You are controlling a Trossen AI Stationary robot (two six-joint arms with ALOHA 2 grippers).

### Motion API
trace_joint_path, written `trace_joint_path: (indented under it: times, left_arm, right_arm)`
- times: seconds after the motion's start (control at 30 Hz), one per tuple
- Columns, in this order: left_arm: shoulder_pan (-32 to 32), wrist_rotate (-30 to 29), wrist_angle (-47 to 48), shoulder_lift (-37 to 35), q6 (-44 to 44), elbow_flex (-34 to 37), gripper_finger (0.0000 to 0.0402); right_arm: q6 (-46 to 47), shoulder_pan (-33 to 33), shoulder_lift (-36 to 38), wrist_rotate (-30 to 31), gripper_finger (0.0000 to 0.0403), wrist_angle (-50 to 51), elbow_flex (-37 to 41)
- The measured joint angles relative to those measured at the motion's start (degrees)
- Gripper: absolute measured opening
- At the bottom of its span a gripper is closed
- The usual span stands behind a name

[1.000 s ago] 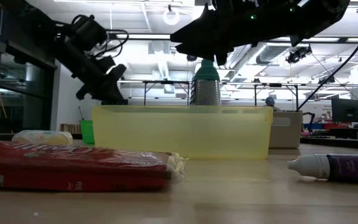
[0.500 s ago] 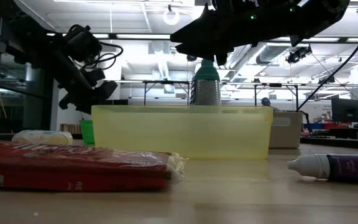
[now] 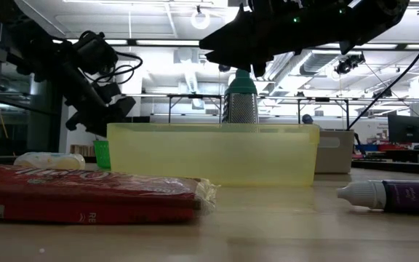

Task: Pick & Place Food Item
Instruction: Put the red food coloring bottle into the green bin, then put the purple food coloring bottle into the green bin

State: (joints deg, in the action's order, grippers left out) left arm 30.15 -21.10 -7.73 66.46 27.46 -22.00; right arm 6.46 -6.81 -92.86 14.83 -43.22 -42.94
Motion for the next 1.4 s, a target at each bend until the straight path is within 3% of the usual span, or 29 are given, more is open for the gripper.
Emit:
trace_joint_path:
  times: [0.77,0.97,1.1,1.27,1.4]
  left_arm:
    - [0.0,0.3,0.0,0.0,0.0,0.0,0.0095]
    - [0.0,0.4,-4.4,-0.4,-2.7,0.0,0.0095]
    - [0.0,5.6,-8.9,-3.3,-5.1,0.0,0.0095]
    - [-1.7,20.0,-10.6,-9.1,-8.0,0.0,0.0095]
    - [-7.9,23.2,-10.6,-12.4,-10.6,0.0,0.0095]
  right_arm:
    - [0.0,0.0,0.0,0.0,0.0190,0.0,0.0]
    - [0.0,0.0,0.0,0.0,0.0190,0.0,0.0]
    - [0.0,0.0,0.0,0.0,0.0190,0.0,0.0]
    - [-0.1,0.0,0.0,0.0,0.0190,0.1,0.0]
    - [-0.1,0.0,0.0,0.0,0.0190,0.1,0.0]
